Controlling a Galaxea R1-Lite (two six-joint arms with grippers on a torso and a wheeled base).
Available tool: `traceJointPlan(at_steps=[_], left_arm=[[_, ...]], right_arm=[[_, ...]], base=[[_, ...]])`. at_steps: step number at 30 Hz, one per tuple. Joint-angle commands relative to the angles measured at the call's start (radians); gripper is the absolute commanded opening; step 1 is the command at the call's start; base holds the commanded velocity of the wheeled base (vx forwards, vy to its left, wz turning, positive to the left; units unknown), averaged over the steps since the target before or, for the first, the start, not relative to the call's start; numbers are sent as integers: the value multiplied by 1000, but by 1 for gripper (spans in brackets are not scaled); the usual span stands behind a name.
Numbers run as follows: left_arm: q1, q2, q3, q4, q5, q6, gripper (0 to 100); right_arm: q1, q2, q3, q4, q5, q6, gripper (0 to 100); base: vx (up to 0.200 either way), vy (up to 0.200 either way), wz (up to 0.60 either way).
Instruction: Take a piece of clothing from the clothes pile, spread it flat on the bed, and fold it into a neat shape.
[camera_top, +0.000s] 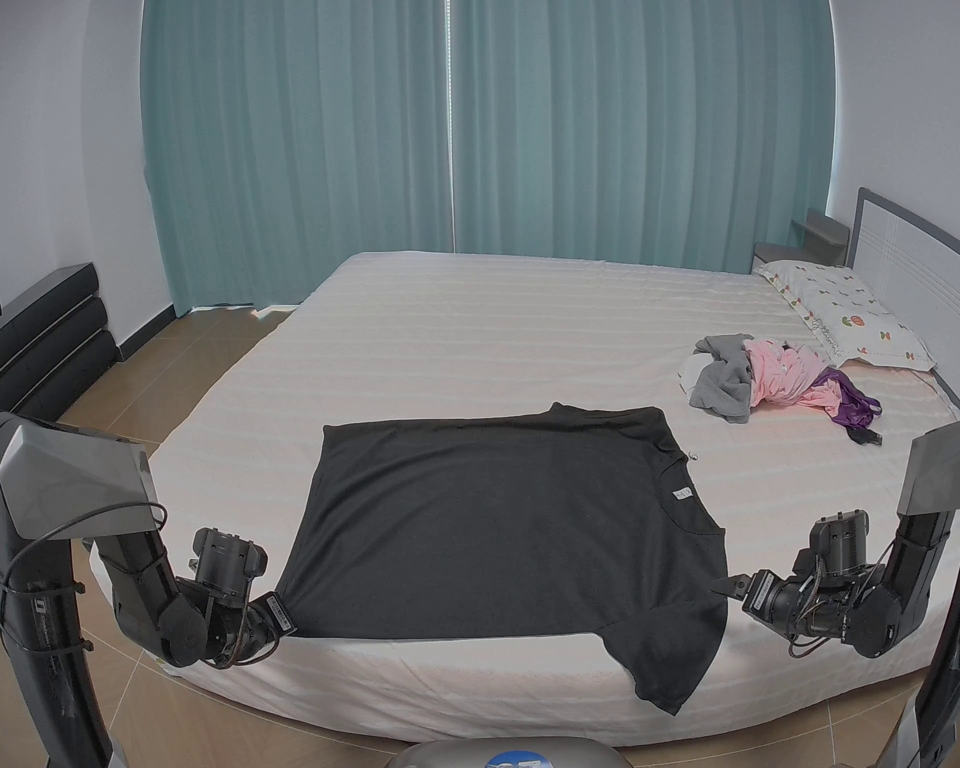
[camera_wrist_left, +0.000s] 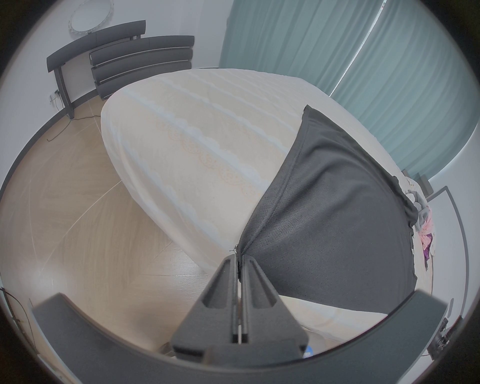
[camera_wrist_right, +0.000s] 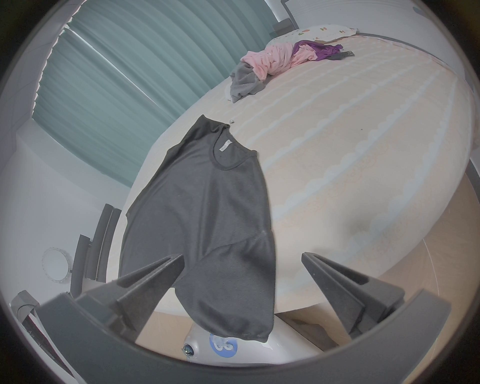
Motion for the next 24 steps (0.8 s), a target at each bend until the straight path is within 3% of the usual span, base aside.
traceJointPlan(at_steps=[1,22,23,24], left_arm=[[-1,6,-5,-1,-4,-4,0],[-1,8,-15,-1,-17,-7,0],[-1,8,-15,-1,-17,-7,0],[-1,9,-15,-1,-17,-7,0]], right_arm=[[-16,45,-16,1,4,-2,100],[0,164,-139,-10,-1,63,100],[-3,160,-138,-10,-2,63,0],[-7,154,-133,-8,-2,63,0]], base=[[0,0,0],[0,0,0],[0,0,0],[0,0,0]])
